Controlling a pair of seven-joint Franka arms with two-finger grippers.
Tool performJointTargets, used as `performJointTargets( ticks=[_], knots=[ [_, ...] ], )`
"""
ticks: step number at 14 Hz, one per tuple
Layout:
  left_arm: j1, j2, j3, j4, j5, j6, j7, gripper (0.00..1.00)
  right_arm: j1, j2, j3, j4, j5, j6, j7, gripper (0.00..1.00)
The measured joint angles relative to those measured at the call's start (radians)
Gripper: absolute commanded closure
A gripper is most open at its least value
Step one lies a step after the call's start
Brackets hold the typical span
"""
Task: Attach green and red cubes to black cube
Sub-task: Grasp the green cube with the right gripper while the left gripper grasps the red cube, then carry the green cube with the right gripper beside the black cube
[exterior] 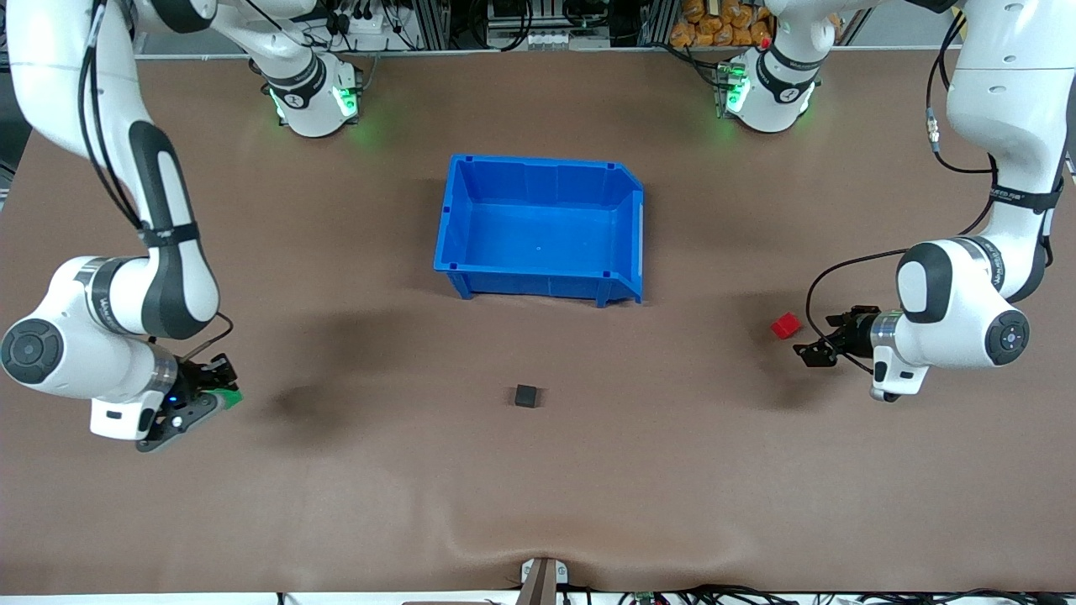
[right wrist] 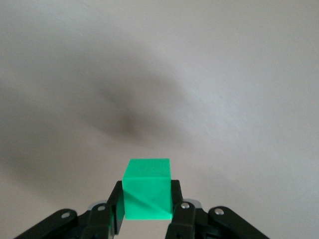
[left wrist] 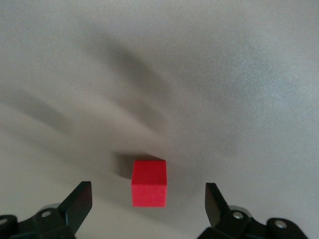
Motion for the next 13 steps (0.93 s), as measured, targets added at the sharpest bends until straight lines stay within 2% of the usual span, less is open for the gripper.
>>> performJointTargets(
  ticks=[5,10,13],
  knots=[
    [-0.004,0.016,-0.003,-0.019,0.000,0.025,0.000,0.01,0.136,0.011,0.011,0.018,0.001,-0.020,-0.034,1.00],
    [-0.012,0.020,-0.005,-0.052,0.000,0.056,0.000,0.03,0.173,0.039,0.111,0.017,0.005,-0.018,-0.053,1.00],
    [-0.013,0.020,-0.005,-0.082,0.000,0.104,0.000,0.08,0.196,0.072,0.133,0.016,0.006,-0.007,-0.059,1.00]
  ],
)
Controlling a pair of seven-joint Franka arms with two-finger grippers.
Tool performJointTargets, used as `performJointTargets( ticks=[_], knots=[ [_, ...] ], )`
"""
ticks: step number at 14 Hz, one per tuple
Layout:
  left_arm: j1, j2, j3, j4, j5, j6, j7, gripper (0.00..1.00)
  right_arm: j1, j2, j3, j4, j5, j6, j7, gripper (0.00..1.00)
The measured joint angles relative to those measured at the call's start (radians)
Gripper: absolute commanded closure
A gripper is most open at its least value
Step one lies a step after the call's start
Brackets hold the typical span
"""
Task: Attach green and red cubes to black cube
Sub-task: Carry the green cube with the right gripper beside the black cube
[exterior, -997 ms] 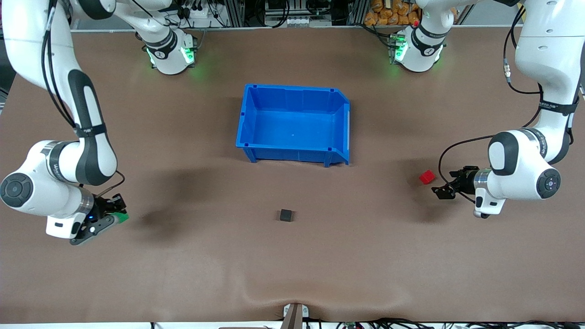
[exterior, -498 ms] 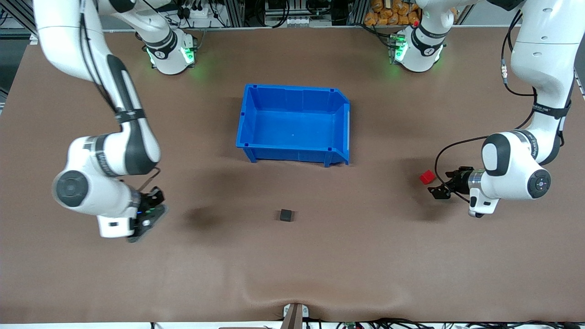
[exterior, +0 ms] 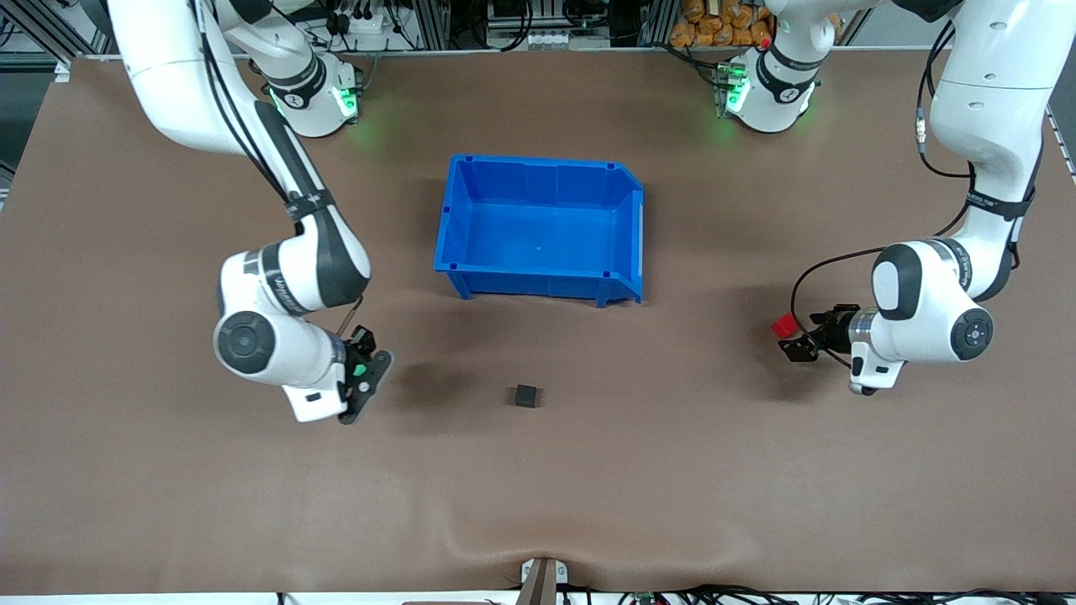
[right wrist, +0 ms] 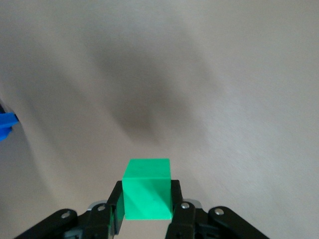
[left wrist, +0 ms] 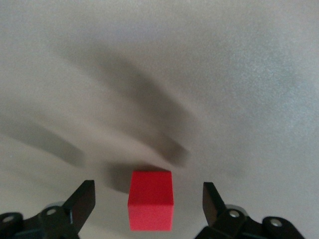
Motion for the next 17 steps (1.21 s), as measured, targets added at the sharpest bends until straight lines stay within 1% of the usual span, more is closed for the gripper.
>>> performJointTargets(
  ticks=[2,4,9,12,13,14,15,17],
  knots=[
    [0.000,0.000,0.000,-0.018,0.000,0.028,0.000,0.10,0.041,0.020,0.002,0.008,0.000,0.031,0.000,1.00],
    [0.000,0.000,0.000,-0.023,0.000,0.032,0.000,0.13,0.088,0.041,0.002,0.038,0.000,0.042,0.000,1.00],
    [0.000,0.000,0.000,-0.035,0.000,0.032,0.000,0.19,0.152,0.152,0.002,0.192,0.000,0.045,-0.002,1.00],
    [0.000,-0.001,0.000,-0.041,0.000,0.032,0.000,0.34,0.178,0.220,0.002,0.281,0.000,0.046,-0.021,1.00],
    [0.000,-0.002,0.000,-0.042,0.000,0.032,0.000,0.43,0.186,0.241,0.002,0.310,0.000,0.048,-0.039,1.00],
    [0.000,-0.002,0.000,-0.043,0.000,0.032,0.000,0.55,0.194,0.261,0.002,0.336,0.000,0.053,-0.056,1.00],
    [0.000,-0.003,0.000,-0.044,0.000,0.032,0.000,0.59,0.202,0.278,0.002,0.358,0.000,0.060,-0.069,1.00],
    [0.000,-0.005,0.000,-0.047,0.000,0.032,0.000,0.59,0.219,0.301,0.002,0.381,-0.001,0.070,-0.099,1.00]
  ],
)
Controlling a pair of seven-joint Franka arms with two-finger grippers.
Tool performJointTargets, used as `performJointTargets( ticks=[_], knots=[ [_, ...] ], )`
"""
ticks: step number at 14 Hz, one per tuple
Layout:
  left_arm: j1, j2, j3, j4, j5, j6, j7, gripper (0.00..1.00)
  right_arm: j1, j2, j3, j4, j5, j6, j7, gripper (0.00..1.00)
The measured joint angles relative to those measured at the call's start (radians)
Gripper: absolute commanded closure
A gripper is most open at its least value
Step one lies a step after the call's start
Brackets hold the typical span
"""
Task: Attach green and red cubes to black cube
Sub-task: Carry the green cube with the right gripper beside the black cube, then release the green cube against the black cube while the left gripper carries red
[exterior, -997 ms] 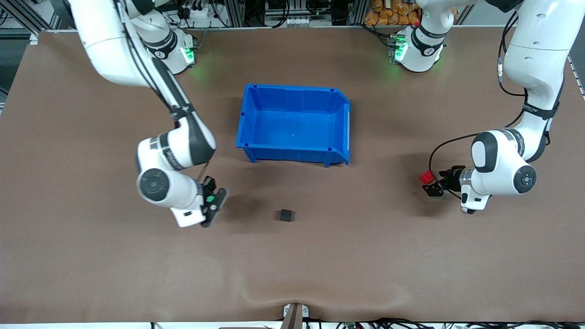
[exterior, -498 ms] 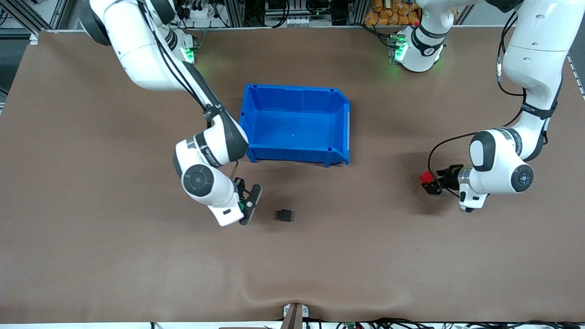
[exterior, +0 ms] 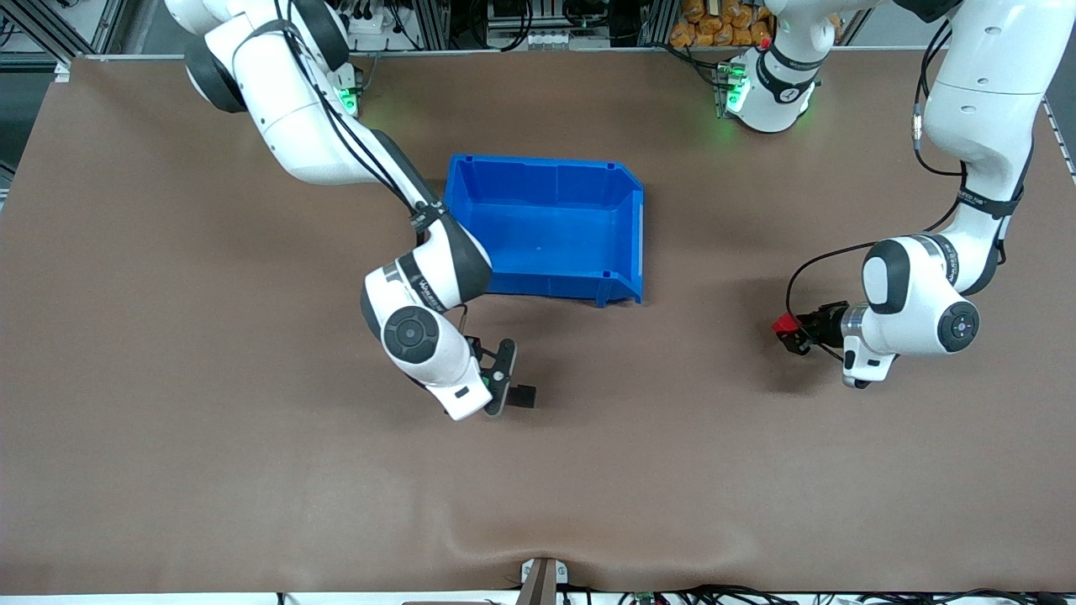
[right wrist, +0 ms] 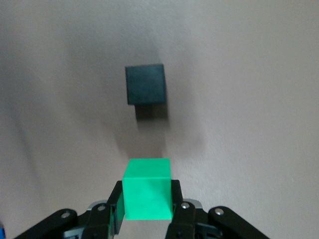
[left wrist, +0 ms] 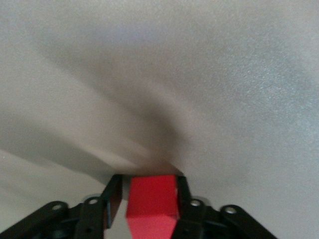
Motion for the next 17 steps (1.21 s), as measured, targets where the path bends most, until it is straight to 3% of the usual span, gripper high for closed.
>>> performJointTargets(
  ticks=[1,2,4,8,17],
  knots=[
    [0.000,-0.002,0.000,-0.001,0.000,0.000,0.000,0.69,0.007,0.007,0.000,0.005,0.000,0.005,-0.014,1.00],
    [0.000,-0.002,-0.001,-0.002,0.000,0.000,0.000,0.89,0.012,0.012,0.000,0.006,0.000,0.014,-0.019,1.00],
    [0.000,-0.004,-0.003,-0.002,0.000,0.000,0.000,1.00,0.017,0.019,0.000,0.006,0.000,0.033,-0.026,1.00],
    [0.000,-0.020,-0.018,-0.003,0.000,0.000,-0.021,1.00,0.022,0.037,0.000,0.012,0.000,0.067,-0.028,1.00],
    [-0.054,-0.032,-0.073,0.088,0.000,0.003,-0.360,1.00,0.028,0.068,0.000,0.013,0.000,0.141,-0.032,1.00]
  ],
)
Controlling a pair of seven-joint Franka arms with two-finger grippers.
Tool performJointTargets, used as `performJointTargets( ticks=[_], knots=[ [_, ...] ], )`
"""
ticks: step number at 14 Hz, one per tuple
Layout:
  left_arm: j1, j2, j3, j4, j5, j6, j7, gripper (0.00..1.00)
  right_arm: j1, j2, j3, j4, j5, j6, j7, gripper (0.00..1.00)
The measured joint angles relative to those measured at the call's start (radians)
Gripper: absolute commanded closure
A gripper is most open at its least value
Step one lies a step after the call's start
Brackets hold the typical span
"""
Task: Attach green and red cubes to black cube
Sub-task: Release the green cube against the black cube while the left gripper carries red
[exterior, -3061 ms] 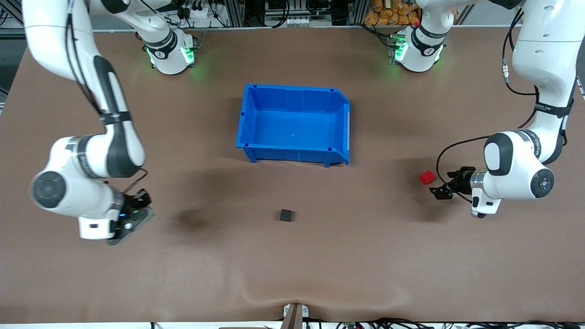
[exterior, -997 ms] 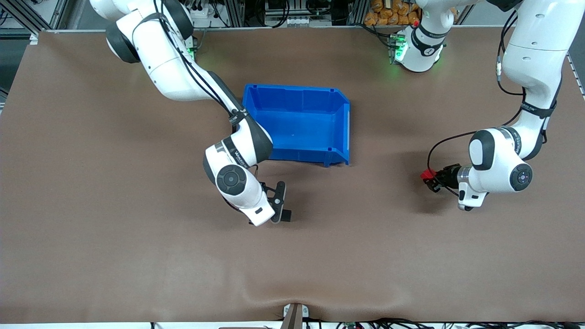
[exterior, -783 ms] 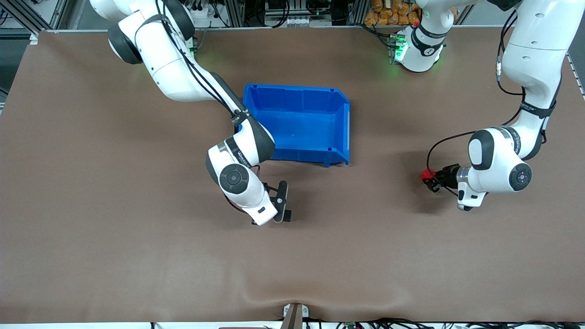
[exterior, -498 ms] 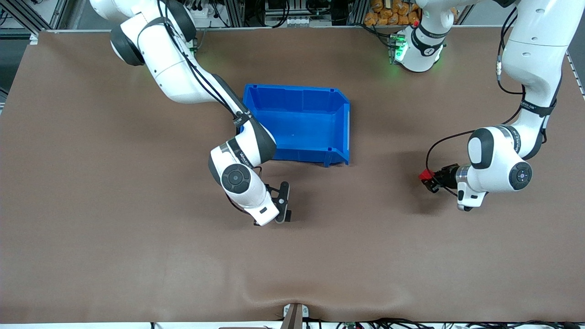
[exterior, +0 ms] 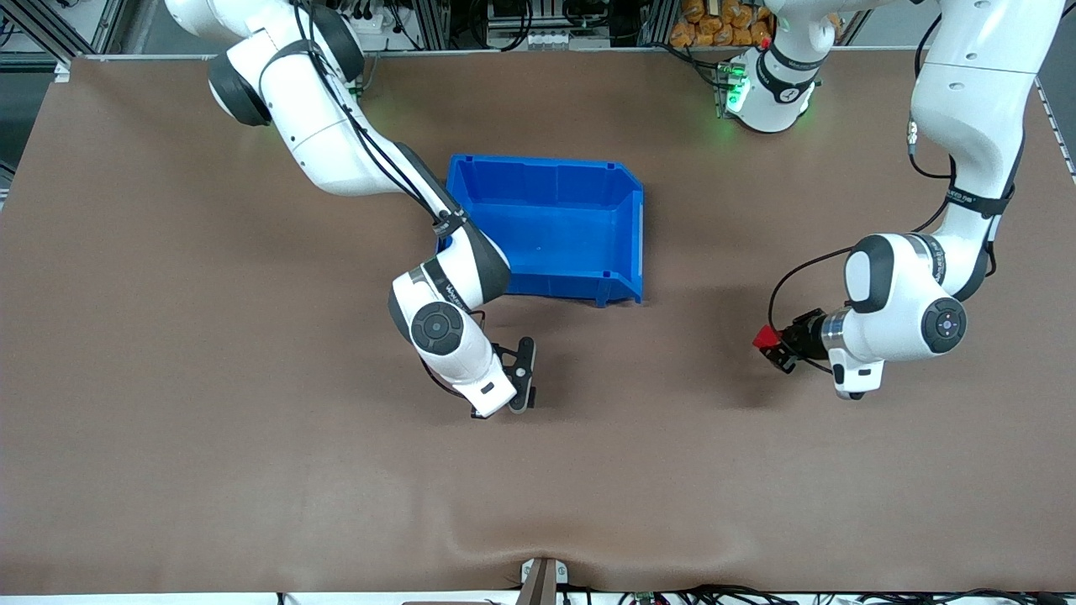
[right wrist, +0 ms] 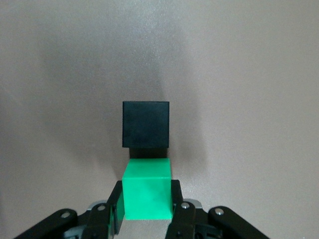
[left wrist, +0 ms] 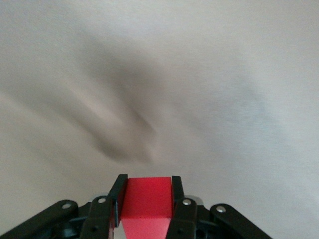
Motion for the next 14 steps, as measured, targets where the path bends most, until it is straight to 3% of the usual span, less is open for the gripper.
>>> performJointTargets(
  ticks=[3,4,5,14],
  knots=[
    [-0.074,0.015,-0.003,0.052,0.000,0.000,-0.160,1.00,0.011,0.004,0.000,0.000,0.000,0.023,-0.002,1.00],
    [-0.098,0.022,-0.004,0.070,0.000,0.001,-0.211,1.00,0.014,0.005,0.000,0.000,-0.001,0.031,-0.003,0.39],
    [-0.118,0.029,-0.004,0.090,0.000,0.003,-0.258,1.00,0.016,0.006,0.000,0.000,-0.001,0.039,-0.004,0.00],
    [-0.217,0.162,-0.004,0.321,-0.079,0.006,-0.507,1.00,0.014,0.002,-0.012,0.023,0.000,0.054,-0.017,0.00]
  ],
)
